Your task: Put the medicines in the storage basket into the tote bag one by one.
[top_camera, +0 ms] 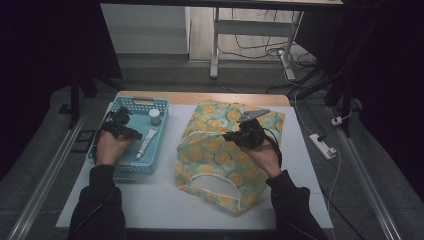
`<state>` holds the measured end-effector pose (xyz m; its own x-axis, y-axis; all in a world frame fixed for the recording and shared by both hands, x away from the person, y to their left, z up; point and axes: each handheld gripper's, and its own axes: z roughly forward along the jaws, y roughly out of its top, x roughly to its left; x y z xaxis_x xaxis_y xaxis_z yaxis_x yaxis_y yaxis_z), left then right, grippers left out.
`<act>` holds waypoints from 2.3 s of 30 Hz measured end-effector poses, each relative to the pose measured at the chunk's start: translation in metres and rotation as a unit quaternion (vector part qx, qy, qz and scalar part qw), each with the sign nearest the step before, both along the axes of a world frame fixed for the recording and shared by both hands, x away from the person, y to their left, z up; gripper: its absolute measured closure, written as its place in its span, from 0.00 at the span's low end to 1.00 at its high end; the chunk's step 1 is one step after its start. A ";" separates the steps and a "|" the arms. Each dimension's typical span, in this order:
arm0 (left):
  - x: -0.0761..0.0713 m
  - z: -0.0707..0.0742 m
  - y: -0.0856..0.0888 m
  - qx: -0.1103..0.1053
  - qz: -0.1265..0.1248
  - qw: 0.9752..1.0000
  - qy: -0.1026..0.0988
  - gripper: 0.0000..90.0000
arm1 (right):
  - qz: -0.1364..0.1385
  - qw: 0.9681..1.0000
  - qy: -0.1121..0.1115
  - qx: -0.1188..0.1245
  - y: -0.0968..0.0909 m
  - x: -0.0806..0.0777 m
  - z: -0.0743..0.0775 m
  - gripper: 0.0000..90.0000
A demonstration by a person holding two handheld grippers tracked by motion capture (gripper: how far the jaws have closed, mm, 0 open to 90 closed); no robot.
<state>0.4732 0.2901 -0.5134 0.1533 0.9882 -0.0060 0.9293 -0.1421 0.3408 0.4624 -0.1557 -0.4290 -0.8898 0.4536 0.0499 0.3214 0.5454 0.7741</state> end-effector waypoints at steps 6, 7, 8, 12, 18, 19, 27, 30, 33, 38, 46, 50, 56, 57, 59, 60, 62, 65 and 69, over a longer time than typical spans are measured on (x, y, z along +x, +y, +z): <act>0.000 0.000 0.003 -0.013 0.012 1.000 0.005 0.12 | 0.002 1.000 -0.001 0.000 0.000 0.000 0.000 1.00; 0.000 0.000 0.004 -0.020 0.018 1.000 0.011 0.14 | 0.002 1.000 -0.001 0.000 0.000 0.000 0.000 1.00; 0.001 -0.001 0.005 -0.027 0.022 0.999 0.018 0.15 | 0.003 1.000 -0.001 -0.001 0.000 0.000 0.000 1.00; 0.001 -0.003 0.007 -0.031 0.027 0.999 0.031 0.22 | 0.003 1.000 -0.001 -0.001 0.001 -0.001 -0.001 1.00; 0.000 0.001 0.005 -0.028 0.024 0.999 0.027 0.22 | 0.003 1.000 0.000 -0.001 0.002 -0.001 -0.001 1.00; 0.000 0.003 0.005 -0.029 0.023 0.999 0.021 0.22 | 0.003 1.000 0.000 0.000 0.002 -0.002 -0.001 1.00; -0.009 0.018 0.005 -0.060 0.005 0.998 -0.021 0.22 | 0.002 1.000 -0.005 0.003 0.000 -0.002 0.001 1.00; -0.014 0.026 0.005 -0.074 -0.005 0.996 -0.040 0.22 | 0.002 1.000 -0.005 0.003 0.000 -0.002 0.000 1.00; -0.020 0.036 0.003 -0.084 -0.017 0.994 -0.061 0.22 | 0.004 1.000 -0.007 0.001 0.000 -0.002 0.000 1.00; -0.029 0.052 -0.004 -0.106 -0.049 0.989 -0.093 0.22 | 0.003 1.000 -0.007 0.000 0.000 -0.002 -0.001 1.00; -0.042 0.067 -0.025 -0.135 -0.100 0.979 -0.116 0.22 | -0.002 1.000 -0.011 0.006 -0.002 -0.002 0.001 1.00; -0.047 0.074 -0.040 -0.137 -0.126 0.975 -0.122 0.22 | -0.004 1.000 -0.013 0.010 -0.003 -0.002 0.002 1.00; -0.054 0.084 -0.063 -0.132 -0.166 0.969 -0.130 0.22 | -0.005 1.000 -0.014 0.013 -0.005 -0.002 0.004 1.00; -0.055 0.085 -0.067 -0.130 -0.173 0.968 -0.131 0.22 | -0.006 1.000 -0.015 0.014 -0.005 -0.002 0.004 1.00; -0.058 0.087 -0.073 -0.132 -0.185 0.965 -0.132 0.22 | -0.005 1.000 -0.015 0.015 -0.006 -0.002 0.005 1.00; -0.058 0.088 -0.077 -0.133 -0.191 0.963 -0.133 0.22 | -0.006 1.000 -0.016 0.016 -0.006 -0.002 0.005 1.00; -0.060 0.090 -0.083 -0.137 -0.203 0.960 -0.132 0.22 | -0.005 1.000 -0.016 0.016 -0.006 -0.002 0.005 1.00; -0.063 0.092 -0.093 -0.137 -0.222 0.956 -0.131 0.22 | -0.005 1.000 -0.016 0.017 -0.006 -0.002 0.006 1.00; -0.067 0.095 -0.106 -0.145 -0.246 0.950 -0.130 0.22 | -0.007 1.000 -0.017 0.018 -0.007 -0.002 0.006 1.00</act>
